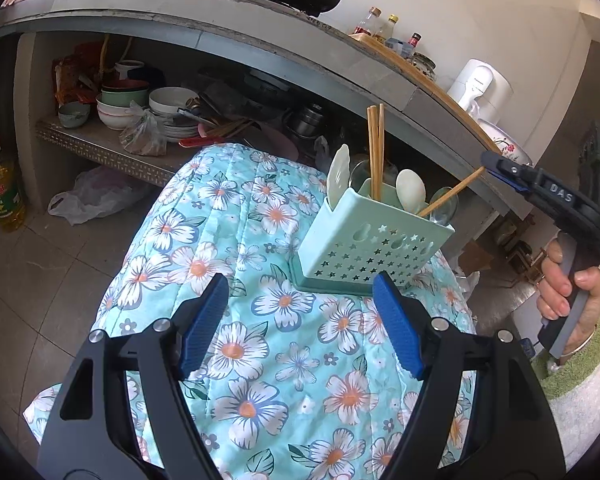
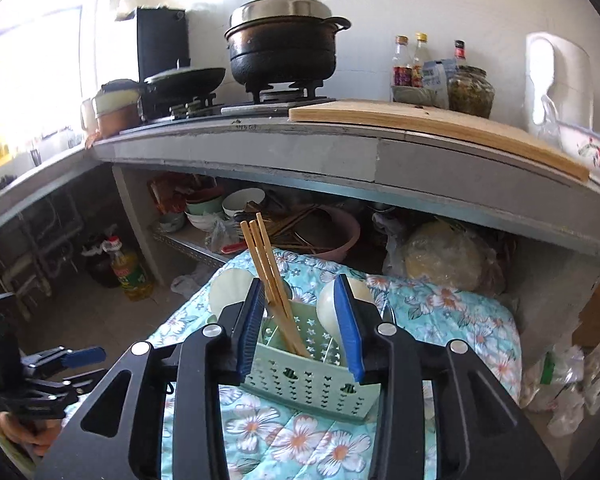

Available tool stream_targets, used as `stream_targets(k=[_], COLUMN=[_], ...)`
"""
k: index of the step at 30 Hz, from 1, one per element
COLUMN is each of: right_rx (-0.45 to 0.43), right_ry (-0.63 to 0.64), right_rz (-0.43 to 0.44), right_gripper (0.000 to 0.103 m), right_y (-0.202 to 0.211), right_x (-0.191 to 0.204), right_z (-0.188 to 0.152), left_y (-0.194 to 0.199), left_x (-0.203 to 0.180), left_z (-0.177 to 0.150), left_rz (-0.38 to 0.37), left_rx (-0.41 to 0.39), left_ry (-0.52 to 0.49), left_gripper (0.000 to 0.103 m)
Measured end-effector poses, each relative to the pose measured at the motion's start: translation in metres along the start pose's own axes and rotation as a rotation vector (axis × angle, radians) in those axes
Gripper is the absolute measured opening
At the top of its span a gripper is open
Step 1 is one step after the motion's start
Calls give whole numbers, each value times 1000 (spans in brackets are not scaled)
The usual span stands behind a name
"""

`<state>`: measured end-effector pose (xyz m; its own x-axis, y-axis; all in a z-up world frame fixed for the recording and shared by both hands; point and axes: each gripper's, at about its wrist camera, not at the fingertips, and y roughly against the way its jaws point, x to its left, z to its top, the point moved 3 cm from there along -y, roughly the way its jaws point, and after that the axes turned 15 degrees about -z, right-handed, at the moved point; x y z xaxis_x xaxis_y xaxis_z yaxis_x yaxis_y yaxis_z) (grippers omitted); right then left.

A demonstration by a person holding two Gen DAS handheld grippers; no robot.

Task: Organize utensils
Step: 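Lower the held chopstick into the green holder and open the right tool, then reach the right tool down to the remaining chopsticks and close on one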

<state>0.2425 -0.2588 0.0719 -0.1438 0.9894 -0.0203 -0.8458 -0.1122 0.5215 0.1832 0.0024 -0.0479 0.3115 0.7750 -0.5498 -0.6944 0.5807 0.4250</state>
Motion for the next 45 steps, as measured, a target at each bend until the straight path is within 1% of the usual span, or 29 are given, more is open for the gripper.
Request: stream_targets(k=[5,8,10,14,15,18,20,22,23,26,27,31,32,38,41,45], right_rx=[55,115,175,363,417,540,580,604,612,616,615,623,623,617,615,608], right_ry=[-207,-315,-376,-465,-492,-576,-605,-618,-622,-619,-617,-620,-620,-625,-641,-651], right_rz=[76,104,107,76,81,111,117,116,120,114,109,110,112,128,145,152], right_gripper=[38,38,38,39,39,39,39,35,31,26,26,17,15,12,8,7], right_y=[28,39,40,23,16,1,-5,-9,-11,-13,-14,-21,-22,-27,-28,-29], right_x=[-50,-78,-93,-109,-111,-113,-112,-110,-110,-107,-107,-108,-107,-108,-108,-108], right_z=[-24,-52,-81,-151,-173,-225,-247,-262,-267,-275,-277,-281,-283,-282,-282,-282], left_y=[-7,-13,-19,-39,-46,-64,-76,-86,-89,-101,-103,-110,-110,-111,-111,-110], left_x=[-7,-15,-21,-33,-36,-43,-46,-50,-51,-57,-59,-66,-67,-75,-78,-80], left_z=[-5,-9,-13,-28,-33,-50,-64,-77,-83,-100,-104,-114,-115,-119,-120,-120], left_rz=[-1,17,33,81,96,132,151,157,159,172,176,192,196,220,228,236], left_rx=[30,55,82,168,195,284,343,389,409,461,471,499,502,505,501,496], left_ry=[-21,-50,-74,-132,-147,-185,-205,-215,-220,-244,-251,-267,-273,-317,-328,-345], left_gripper=[72,73,75,77,78,79,80,80,80,80,80,80,80,80,80,80])
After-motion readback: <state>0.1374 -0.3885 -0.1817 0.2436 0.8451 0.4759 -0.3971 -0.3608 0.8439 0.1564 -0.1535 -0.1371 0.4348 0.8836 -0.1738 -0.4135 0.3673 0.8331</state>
